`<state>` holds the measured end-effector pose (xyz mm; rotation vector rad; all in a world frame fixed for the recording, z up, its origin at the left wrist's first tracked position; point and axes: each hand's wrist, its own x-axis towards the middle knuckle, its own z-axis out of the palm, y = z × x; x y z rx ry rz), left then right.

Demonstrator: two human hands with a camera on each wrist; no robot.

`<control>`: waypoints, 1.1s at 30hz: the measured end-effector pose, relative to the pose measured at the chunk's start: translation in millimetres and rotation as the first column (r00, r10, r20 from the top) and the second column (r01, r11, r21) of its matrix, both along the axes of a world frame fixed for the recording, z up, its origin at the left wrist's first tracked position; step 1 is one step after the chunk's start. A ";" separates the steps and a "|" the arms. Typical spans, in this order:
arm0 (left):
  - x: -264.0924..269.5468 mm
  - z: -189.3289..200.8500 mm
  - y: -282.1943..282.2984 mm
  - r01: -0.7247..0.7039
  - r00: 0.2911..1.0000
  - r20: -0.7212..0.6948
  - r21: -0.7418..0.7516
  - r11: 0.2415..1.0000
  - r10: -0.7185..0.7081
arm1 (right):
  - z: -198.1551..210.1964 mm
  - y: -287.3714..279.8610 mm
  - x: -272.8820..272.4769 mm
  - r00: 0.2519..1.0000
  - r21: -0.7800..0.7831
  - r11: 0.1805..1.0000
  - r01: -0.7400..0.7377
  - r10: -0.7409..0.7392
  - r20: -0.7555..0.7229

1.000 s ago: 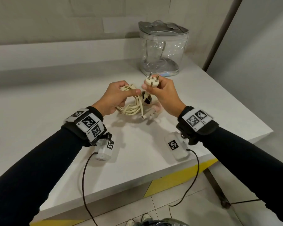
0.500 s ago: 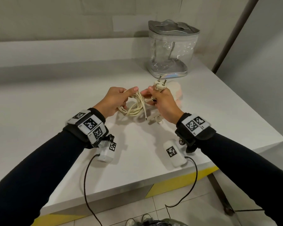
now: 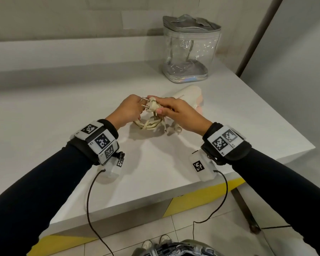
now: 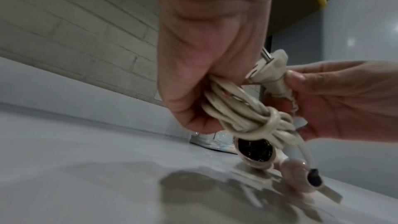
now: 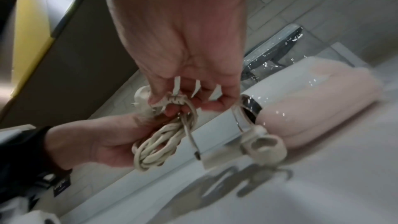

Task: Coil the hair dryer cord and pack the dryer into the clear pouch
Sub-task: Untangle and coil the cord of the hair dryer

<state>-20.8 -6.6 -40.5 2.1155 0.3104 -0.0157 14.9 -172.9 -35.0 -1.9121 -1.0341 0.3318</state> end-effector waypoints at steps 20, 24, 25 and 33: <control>-21.6 8.2 -37.5 -0.070 0.995 0.043 -0.355 0.932 0.091 | -0.1 7.1 -11.5 0.898 -0.174 0.915 0.365 -0.296 0.325; -22.0 16.5 -42.9 0.029 1.000 0.014 -0.406 0.913 -0.026 | 2.4 8.0 2.2 0.877 -0.206 0.861 0.466 -0.417 0.240; -21.9 17.6 -43.1 0.053 0.999 0.023 -0.395 0.917 -0.048 | 2.6 7.6 4.1 0.887 -0.243 0.857 0.453 -0.407 0.219; -14.3 9.3 -32.0 0.073 0.997 0.033 -0.459 0.886 -0.065 | -10.6 19.7 -0.6 0.773 0.082 0.988 0.129 -0.048 -0.632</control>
